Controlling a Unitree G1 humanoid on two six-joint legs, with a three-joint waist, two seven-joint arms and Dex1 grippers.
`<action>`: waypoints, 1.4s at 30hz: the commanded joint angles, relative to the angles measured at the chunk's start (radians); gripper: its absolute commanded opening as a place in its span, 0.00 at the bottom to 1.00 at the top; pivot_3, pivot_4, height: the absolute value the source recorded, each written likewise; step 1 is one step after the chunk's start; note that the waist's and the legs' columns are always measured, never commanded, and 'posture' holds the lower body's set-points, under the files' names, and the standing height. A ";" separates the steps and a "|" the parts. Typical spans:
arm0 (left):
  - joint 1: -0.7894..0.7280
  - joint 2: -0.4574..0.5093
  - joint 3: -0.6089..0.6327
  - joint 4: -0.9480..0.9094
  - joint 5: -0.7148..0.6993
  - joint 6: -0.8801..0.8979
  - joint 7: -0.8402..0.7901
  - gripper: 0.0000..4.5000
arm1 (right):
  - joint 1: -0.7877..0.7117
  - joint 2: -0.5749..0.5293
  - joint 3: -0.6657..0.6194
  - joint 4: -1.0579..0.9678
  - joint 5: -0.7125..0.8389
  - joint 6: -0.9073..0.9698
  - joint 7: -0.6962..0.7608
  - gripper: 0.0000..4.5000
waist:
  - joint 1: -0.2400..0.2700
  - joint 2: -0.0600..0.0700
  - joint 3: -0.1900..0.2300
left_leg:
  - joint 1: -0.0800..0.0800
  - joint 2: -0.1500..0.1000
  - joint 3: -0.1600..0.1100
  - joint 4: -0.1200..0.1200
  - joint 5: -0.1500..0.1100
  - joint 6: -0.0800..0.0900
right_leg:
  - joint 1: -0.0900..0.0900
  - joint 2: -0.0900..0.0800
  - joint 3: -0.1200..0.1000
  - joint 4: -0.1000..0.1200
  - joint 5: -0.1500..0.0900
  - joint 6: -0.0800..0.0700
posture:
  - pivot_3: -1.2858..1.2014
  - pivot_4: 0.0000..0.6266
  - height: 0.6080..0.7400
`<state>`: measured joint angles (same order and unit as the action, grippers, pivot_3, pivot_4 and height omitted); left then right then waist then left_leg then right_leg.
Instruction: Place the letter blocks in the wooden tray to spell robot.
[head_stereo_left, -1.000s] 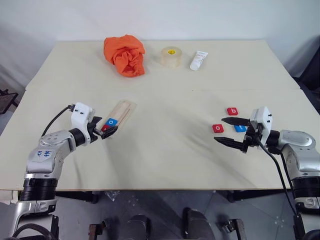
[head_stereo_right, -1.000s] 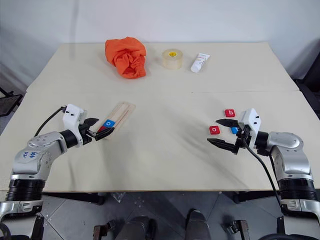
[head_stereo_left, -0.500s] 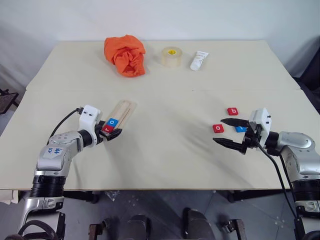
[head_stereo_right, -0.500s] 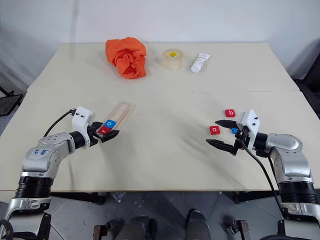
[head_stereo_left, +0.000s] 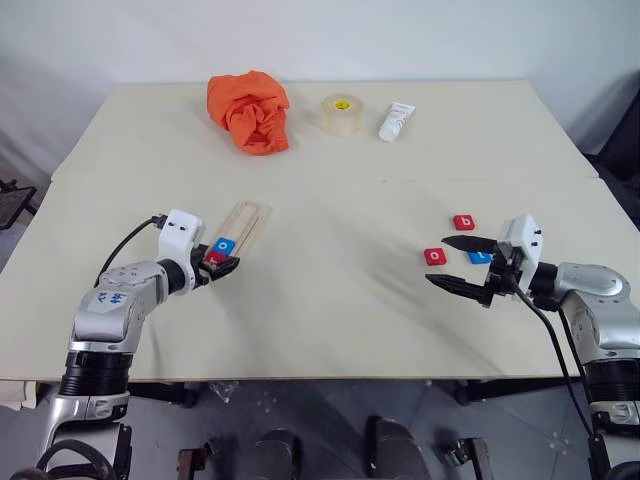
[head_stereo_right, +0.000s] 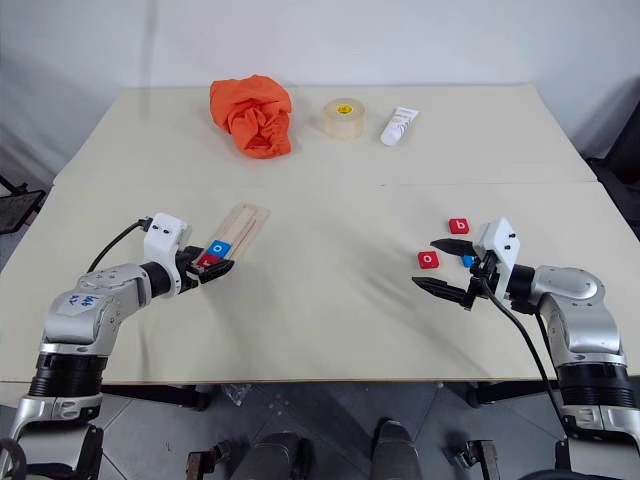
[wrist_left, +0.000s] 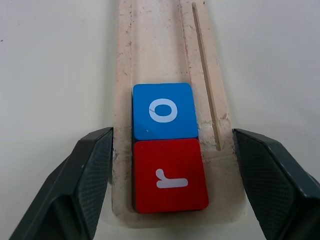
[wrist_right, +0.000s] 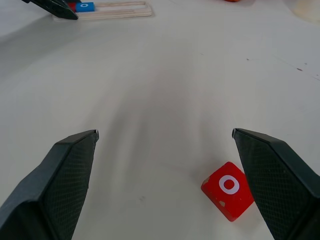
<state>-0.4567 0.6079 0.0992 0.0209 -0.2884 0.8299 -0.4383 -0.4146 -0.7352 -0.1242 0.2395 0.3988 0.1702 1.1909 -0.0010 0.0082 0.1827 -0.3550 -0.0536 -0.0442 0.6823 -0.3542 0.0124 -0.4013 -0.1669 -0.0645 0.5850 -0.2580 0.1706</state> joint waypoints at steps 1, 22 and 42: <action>0.023 0.002 -0.008 -0.003 0.003 0.001 -0.026 0.76 | 0.004 -0.008 -0.030 -0.042 0.019 -0.002 -0.008 1.00 | 0.000 0.000 0.000 | 0.000 0.000 0.000 0.000 0.000 0.000 | 0.000 0.000 0.000 0.000 0.000 0.000 | 0.52 0.24 1.00; -0.296 -0.010 -0.443 0.028 0.078 -0.346 -0.664 0.76 | 0.208 -0.164 -0.153 -0.131 0.021 -0.043 0.041 1.00 | 0.025 -0.001 0.001 | -0.003 0.000 0.003 0.000 0.000 0.001 | 0.000 0.000 -0.002 -0.002 0.000 0.000 | 0.52 0.24 1.00; -0.324 -0.170 -0.535 0.137 0.253 -0.480 -0.662 0.76 | 0.360 -0.144 -0.255 -0.285 0.100 -0.008 -0.009 1.00 | 0.027 -0.003 0.002 | -0.004 0.000 0.002 0.002 0.001 0.002 | 0.000 0.000 -0.001 -0.002 0.001 0.001 | 0.52 0.24 1.00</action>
<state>-0.7634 0.4432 -0.4441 0.1745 -0.0372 0.3629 -1.1002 -0.0501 -0.8858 -0.3585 -0.0187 0.4837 0.1670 1.1887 0.0256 0.0056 0.1843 -0.3587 -0.0541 -0.0420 0.6845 -0.3533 0.0143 -0.4014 -0.1665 -0.0657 0.5833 -0.2573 0.1720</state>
